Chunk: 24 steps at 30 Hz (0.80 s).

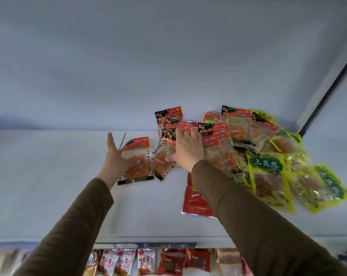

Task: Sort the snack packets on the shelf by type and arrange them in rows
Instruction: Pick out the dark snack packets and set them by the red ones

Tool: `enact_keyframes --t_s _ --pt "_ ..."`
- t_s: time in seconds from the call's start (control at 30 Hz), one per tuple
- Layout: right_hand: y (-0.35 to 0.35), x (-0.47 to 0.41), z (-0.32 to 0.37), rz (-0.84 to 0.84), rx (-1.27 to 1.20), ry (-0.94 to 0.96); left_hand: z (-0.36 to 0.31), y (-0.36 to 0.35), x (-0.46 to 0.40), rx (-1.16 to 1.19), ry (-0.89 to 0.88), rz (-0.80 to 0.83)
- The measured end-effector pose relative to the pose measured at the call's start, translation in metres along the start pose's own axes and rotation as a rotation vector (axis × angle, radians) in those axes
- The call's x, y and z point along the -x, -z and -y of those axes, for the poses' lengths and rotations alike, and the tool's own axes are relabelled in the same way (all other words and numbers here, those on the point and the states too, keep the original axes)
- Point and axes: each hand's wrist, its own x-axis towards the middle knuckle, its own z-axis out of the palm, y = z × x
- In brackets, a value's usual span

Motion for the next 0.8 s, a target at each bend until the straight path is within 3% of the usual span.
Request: enact_keyframes --t_s 0.13,0.23,0.37,0.47,0.57,0.7,0.8 --pt "0.0 -0.007 -0.007 -0.123 -0.077 0.052 0.004 0.008 0.015 0.357 -0.012 -0.077" --pt "0.002 -0.01 -0.01 -0.177 -0.291 0.067 -0.008 0.01 0.02 0.488 -0.082 -0.026" --pt "0.015 -0.01 -0.009 -0.113 -0.804 0.131 -0.032 -0.002 0.024 0.424 -0.161 0.104" --pt "0.026 -0.011 -0.013 -0.027 -1.087 0.162 -0.037 -0.016 0.024 0.31 -0.205 0.104" --pt "0.034 -0.007 -0.016 0.007 -1.143 0.168 -0.037 -0.024 0.025 0.266 -0.219 0.043" --pt "0.041 0.0 -0.017 0.061 -1.213 0.137 -0.038 -0.028 0.03 0.343 -0.251 0.114" --pt "0.05 0.01 -0.032 0.011 -1.217 0.083 -0.046 -0.031 0.039 0.395 -0.233 0.081"
